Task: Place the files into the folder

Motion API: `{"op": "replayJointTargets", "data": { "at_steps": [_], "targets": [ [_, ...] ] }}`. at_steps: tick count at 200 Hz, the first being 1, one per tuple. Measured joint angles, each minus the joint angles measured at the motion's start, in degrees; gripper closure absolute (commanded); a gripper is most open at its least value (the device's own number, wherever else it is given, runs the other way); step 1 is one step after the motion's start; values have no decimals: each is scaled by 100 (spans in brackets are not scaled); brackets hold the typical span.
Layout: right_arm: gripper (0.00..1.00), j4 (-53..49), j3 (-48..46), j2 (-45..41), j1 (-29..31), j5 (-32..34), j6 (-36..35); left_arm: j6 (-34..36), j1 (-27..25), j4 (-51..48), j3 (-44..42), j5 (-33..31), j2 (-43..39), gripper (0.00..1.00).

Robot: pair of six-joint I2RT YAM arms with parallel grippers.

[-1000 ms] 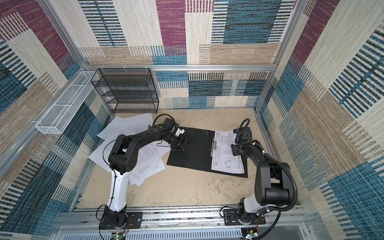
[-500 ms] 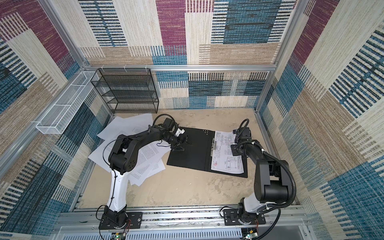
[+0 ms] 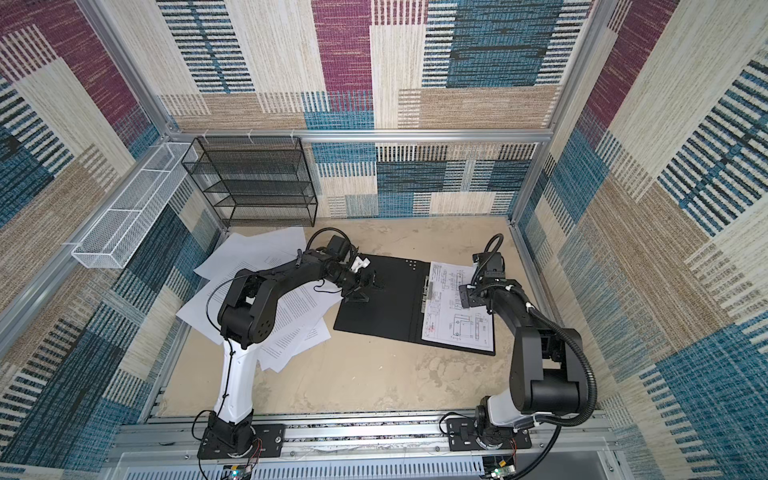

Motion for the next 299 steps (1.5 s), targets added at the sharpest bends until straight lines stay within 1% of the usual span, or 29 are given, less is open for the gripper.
{"op": "replayJointTargets", "data": {
  "at_steps": [27,36,49,68,79,93,109,117,133,147,156,164,187,203,220,259,299],
  "targets": [
    [0,374,260,-636,-9,-59,232,177,-251,-334,229,-555,-216,3],
    [0,538,328,-813,-20,-199,426,216,-374,-619,258,-822,-354,3],
    [0,643,503,-879,-44,-382,835,273,-522,-894,273,-927,-627,3],
    [0,741,826,-761,-57,-811,1261,291,-566,-949,240,-942,-1338,1],
    [0,844,946,-675,142,-970,1440,271,-422,-870,33,-962,-1954,1],
    [0,966,968,-654,660,-1121,1495,195,-90,-844,-299,-1071,-2605,0],
    [0,1185,968,-590,1261,-1298,1733,151,494,-925,-879,-1261,-3082,1],
    [0,1314,968,-509,1523,-1510,1921,142,876,-1047,-1266,-1408,-3276,1],
    [0,1565,1010,-190,2098,-1567,2409,129,1690,-1285,-1967,-1539,-3628,1],
    [0,1709,1137,291,2684,-1674,2822,129,2417,-1388,-2487,-1567,-3842,1],
    [1,1829,1178,601,3016,-1770,3073,131,2758,-1453,-2704,-1611,-3875,1],
    [0,1910,1196,839,3230,-1947,3250,146,2959,-1508,-2811,-1641,-3856,1],
    [1,1952,1349,1495,3654,-2017,3639,195,3239,-1532,-2848,-1711,-3626,0],
    [0,1954,1408,1707,3818,-2118,3788,216,3261,-1526,-2782,-1731,-3300,0],
    [0,2035,1478,1843,3853,-2218,3847,234,3261,-1517,-2658,-1838,-3053,0],
    [0,2028,1563,2138,3849,-2251,3899,254,3261,-1473,-2509,-2306,-2841,0],
    [0,1930,1563,2411,3853,-2245,3980,254,3209,-1412,-2610,-2511,-2616,0]
  ]
}}
